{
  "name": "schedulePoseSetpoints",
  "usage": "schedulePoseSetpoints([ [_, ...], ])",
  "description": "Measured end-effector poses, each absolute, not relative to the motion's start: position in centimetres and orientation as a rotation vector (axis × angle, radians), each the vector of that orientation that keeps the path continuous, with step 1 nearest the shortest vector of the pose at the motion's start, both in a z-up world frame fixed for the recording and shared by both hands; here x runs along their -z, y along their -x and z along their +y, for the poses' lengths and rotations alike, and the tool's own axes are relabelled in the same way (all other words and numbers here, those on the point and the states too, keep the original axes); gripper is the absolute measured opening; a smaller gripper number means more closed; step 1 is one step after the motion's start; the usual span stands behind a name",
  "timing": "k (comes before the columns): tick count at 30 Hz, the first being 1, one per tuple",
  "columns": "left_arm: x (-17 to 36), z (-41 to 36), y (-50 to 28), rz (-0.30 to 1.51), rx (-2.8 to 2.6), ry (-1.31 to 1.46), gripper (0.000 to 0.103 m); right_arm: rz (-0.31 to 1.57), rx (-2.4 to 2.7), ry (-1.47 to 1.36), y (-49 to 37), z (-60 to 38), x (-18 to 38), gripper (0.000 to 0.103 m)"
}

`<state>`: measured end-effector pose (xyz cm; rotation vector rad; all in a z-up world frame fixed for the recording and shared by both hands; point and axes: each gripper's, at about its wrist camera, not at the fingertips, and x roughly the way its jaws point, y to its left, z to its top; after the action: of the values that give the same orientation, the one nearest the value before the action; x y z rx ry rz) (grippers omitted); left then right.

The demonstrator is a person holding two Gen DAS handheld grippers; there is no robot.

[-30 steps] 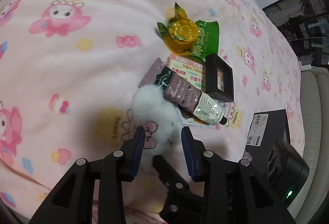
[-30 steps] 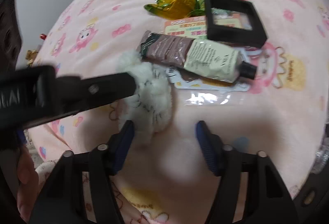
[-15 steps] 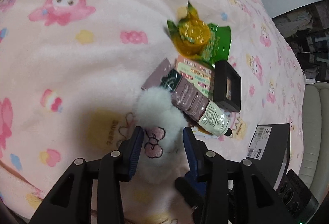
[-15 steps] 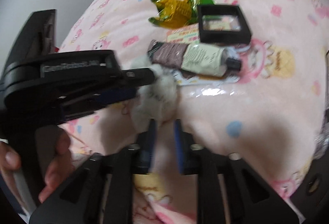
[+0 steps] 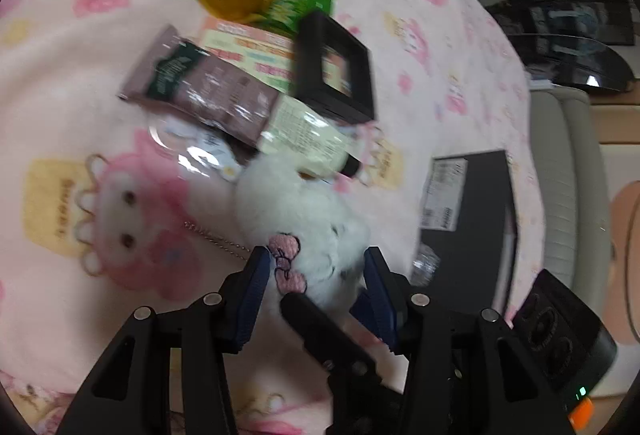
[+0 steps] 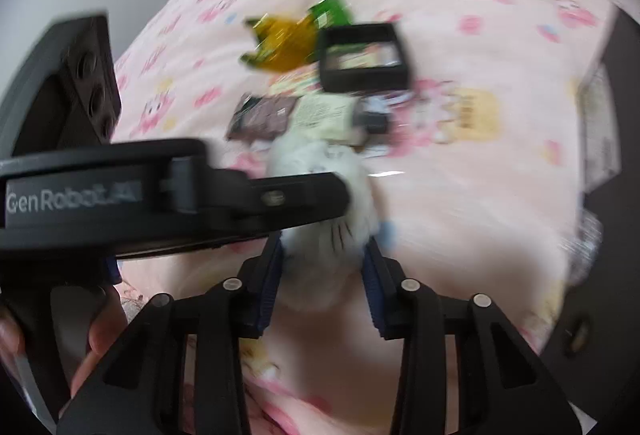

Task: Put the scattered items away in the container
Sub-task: 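Grasp the white fluffy plush toy with the left gripper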

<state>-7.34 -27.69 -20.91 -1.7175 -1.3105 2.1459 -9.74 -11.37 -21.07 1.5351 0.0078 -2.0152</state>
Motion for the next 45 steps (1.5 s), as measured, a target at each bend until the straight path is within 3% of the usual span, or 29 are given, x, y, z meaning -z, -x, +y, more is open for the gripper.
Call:
schedulePoseSetpoints([
  [3,20.3,-28.6,6.8,-1.326,-2.244,1.710,0.043,0.054,2.083,-1.548,9.2,-9.5,20.7,0.035],
  [13,20.8,-28.3,7.1,-1.270,-2.316,1.810,0.043,-0.047,2.033,-1.604,8.4,-7.6,22.5,0.035],
  [17,21.0,-28.2,6.5,-1.261,-2.265,1.831,0.037,-0.038,2.041,-1.560,8.2,-7.8,22.0,0.024],
  [26,20.2,-25.5,5.1,-1.286,-2.113,1.698,0.036,-0.057,2.082,-1.527,8.1,-6.1,20.4,0.023],
  [28,19.9,-25.9,4.9,-1.314,-2.145,1.677,0.036,-0.078,2.048,-1.568,8.4,-6.2,21.2,0.025],
  [33,19.8,-28.2,4.3,-1.437,-2.263,1.635,0.036,-0.154,1.989,-1.615,9.7,-7.3,23.2,0.047],
  [35,19.8,-28.9,4.4,-1.453,-2.306,1.630,0.036,-0.178,1.969,-1.615,10.2,-7.9,23.8,0.050],
  [37,20.1,-28.9,5.0,-1.440,-2.311,1.649,0.036,-0.186,1.961,-1.600,10.4,-8.3,24.0,0.047],
  [39,20.7,-28.3,6.0,-1.402,-2.279,1.684,0.033,-0.194,1.963,-1.582,10.3,-8.5,23.9,0.030],
  [40,20.8,-27.9,6.4,-1.365,-2.274,1.698,0.026,-0.201,1.967,-1.567,10.3,-8.5,23.6,0.028],
  [45,20.1,-25.5,6.1,-1.242,-2.175,1.675,0.026,-0.208,2.026,-1.529,9.5,-7.2,21.9,0.024],
])
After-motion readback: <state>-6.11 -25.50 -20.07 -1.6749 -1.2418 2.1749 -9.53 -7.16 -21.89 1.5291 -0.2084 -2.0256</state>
